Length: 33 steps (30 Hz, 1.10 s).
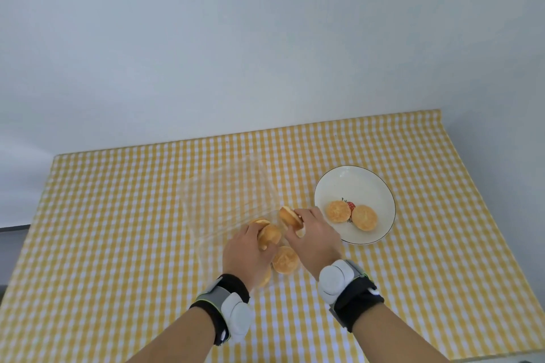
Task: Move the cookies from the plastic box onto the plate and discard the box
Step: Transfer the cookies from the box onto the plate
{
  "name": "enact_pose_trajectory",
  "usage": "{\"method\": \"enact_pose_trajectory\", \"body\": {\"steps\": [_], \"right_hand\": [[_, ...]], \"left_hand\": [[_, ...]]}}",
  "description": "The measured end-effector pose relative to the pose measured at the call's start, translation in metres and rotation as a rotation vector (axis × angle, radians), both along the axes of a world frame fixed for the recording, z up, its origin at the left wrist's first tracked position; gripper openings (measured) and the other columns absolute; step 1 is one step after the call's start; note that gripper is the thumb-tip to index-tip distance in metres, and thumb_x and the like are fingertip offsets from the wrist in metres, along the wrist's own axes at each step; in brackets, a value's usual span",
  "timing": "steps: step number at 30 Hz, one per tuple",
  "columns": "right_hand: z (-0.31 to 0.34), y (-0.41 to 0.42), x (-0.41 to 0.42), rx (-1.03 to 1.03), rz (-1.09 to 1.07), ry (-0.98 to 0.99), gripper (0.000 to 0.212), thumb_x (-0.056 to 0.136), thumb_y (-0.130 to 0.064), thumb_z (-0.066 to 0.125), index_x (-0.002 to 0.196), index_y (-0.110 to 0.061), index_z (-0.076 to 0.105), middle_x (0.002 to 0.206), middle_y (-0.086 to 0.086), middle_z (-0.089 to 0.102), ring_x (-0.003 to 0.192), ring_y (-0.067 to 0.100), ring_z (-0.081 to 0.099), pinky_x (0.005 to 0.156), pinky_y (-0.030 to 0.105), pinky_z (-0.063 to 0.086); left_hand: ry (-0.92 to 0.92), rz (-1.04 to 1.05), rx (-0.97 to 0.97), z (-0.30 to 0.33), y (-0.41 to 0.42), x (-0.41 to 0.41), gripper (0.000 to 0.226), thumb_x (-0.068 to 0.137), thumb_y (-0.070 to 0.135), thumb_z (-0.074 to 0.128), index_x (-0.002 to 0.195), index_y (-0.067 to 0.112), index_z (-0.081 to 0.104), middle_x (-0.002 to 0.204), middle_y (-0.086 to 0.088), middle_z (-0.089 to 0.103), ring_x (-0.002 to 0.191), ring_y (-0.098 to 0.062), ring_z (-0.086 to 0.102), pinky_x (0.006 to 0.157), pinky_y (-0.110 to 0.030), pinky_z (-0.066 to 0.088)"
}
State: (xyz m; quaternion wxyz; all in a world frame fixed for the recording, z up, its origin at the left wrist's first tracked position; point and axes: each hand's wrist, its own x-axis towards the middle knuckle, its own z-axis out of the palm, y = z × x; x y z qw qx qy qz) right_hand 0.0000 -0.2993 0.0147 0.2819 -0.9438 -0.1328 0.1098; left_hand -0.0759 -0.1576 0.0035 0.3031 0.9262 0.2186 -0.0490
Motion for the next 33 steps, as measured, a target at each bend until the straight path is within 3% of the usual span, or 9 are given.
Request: {"method": "enact_pose_trajectory", "body": {"steps": [2,5,11,16,22,28,33], "right_hand": [[0.008,-0.018,0.011,0.018,-0.060,-0.016,0.026,0.087,-0.035,0.059,0.112,-0.026,0.061,0.102,-0.009,0.057,0.072,0.018,0.061,0.061,0.034,0.052],[0.011,-0.047,0.032,-0.004,-0.126,-0.026,0.027,0.089,-0.035,0.059,0.114,-0.027,0.060,0.106,-0.009,0.056,0.077,0.018,0.062,0.063,0.035,0.053],[-0.002,-0.110,0.083,-0.066,-0.258,-0.026,0.033,0.091,-0.032,0.058,0.123,-0.026,0.059,0.114,-0.007,0.055,0.080,0.020,0.062,0.067,0.037,0.054],[-0.019,-0.139,0.112,-0.111,-0.244,-0.046,0.034,0.090,-0.025,0.058,0.124,-0.028,0.062,0.113,-0.004,0.056,0.079,0.020,0.061,0.058,0.033,0.051],[-0.036,-0.142,0.121,-0.159,-0.144,-0.025,0.031,0.096,-0.020,0.054,0.125,-0.028,0.062,0.118,0.003,0.057,0.092,0.025,0.061,0.057,0.032,0.045],[-0.042,-0.151,0.105,-0.079,-0.022,-0.029,0.038,0.087,-0.017,0.056,0.124,-0.024,0.058,0.131,-0.006,0.051,0.099,0.016,0.061,0.057,0.029,0.049],[-0.030,-0.138,0.084,0.009,-0.093,-0.054,0.038,0.089,-0.018,0.054,0.127,-0.021,0.056,0.133,-0.007,0.050,0.094,0.013,0.062,0.056,0.030,0.054]], "left_hand": [[-0.052,-0.039,0.014,0.006,-0.007,0.013,0.033,0.083,0.043,0.057,0.112,0.027,0.060,0.098,0.014,0.058,0.084,-0.010,0.057,0.073,-0.031,0.050],[-0.117,-0.100,0.056,0.014,-0.019,0.039,0.033,0.083,0.040,0.057,0.112,0.025,0.059,0.095,0.013,0.058,0.079,-0.010,0.056,0.068,-0.030,0.050],[-0.139,-0.280,0.111,0.011,-0.058,0.108,0.034,0.085,0.037,0.056,0.116,0.023,0.059,0.104,0.007,0.060,0.089,-0.016,0.060,0.074,-0.034,0.050],[-0.080,-0.397,0.161,-0.001,-0.093,0.156,0.038,0.088,0.032,0.054,0.124,0.020,0.055,0.113,0.002,0.056,0.097,-0.021,0.057,0.082,-0.035,0.046],[-0.014,-0.375,0.163,-0.025,-0.112,0.175,0.029,0.090,0.023,0.054,0.119,0.017,0.054,0.117,-0.001,0.055,0.097,-0.025,0.057,0.077,-0.031,0.040],[-0.010,-0.335,0.013,-0.026,-0.119,0.164,0.030,0.080,0.015,0.061,0.110,0.011,0.054,0.117,-0.004,0.053,0.089,-0.028,0.058,0.076,-0.034,0.044],[-0.047,-0.263,0.025,-0.018,-0.104,0.131,0.044,0.079,0.017,0.062,0.121,0.018,0.050,0.127,0.005,0.050,0.108,-0.018,0.054,0.089,-0.029,0.036]]}}
